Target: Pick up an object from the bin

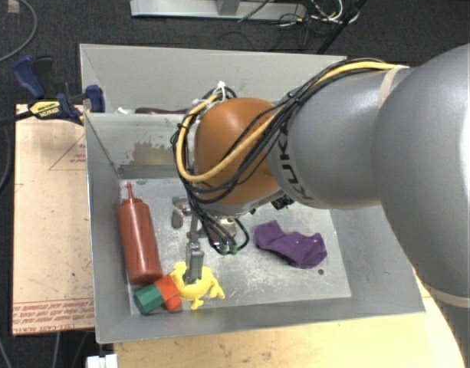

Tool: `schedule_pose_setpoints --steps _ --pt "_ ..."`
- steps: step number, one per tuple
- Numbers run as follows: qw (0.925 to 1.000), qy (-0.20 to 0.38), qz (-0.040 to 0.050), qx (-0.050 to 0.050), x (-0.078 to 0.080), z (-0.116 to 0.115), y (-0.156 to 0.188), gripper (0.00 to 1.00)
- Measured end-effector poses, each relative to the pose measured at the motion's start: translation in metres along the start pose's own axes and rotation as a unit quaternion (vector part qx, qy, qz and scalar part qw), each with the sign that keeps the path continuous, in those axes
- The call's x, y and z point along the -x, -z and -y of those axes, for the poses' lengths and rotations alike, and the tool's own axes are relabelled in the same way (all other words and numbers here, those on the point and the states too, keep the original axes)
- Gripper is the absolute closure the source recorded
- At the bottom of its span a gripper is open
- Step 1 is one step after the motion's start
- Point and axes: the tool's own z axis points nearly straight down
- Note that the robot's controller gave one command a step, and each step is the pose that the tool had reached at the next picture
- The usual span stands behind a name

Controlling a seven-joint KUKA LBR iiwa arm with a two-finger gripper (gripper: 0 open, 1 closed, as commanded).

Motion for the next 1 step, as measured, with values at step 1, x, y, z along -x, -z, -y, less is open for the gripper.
schedule_pose_setpoints --steps 1 --pt "0.9995 0.031 0.0023 0.0 -0.0079 0.0246 0.0189 1.0"
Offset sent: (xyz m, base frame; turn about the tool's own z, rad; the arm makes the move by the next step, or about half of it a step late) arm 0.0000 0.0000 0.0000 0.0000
